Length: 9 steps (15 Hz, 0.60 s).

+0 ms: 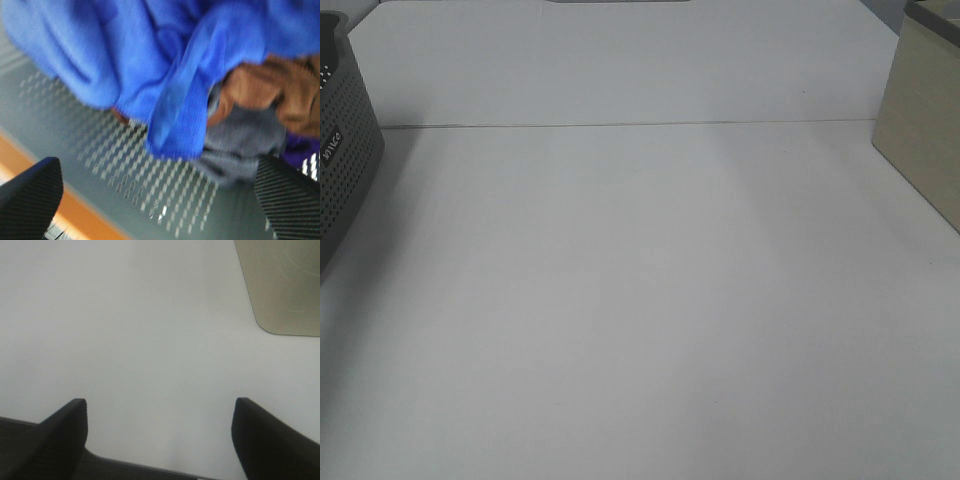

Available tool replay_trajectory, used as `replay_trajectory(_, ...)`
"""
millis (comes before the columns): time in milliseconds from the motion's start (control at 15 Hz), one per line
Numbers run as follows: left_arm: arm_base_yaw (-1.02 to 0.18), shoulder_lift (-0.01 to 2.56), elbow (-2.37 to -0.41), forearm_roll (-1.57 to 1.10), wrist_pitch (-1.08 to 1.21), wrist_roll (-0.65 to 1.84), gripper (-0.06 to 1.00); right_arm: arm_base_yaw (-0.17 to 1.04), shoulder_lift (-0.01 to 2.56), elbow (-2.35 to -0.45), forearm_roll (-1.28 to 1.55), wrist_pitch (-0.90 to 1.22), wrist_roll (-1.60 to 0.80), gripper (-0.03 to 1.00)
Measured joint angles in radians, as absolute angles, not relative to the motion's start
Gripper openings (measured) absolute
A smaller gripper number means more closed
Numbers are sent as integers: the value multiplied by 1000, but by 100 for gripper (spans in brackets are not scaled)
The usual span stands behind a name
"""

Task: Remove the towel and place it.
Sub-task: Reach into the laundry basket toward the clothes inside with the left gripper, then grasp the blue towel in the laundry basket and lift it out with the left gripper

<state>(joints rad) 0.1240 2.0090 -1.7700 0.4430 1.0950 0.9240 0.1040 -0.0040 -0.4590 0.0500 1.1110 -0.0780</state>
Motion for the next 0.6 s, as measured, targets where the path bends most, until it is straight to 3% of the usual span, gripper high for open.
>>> replay_trajectory(133,124,2137,-1878,374,1098,928,99,104,-4,-459,50,1111,-78,78)
replay_trajectory(600,183,2207,-1906,330,1123,978,97,104,-4,-459,50,1111,-78,78)
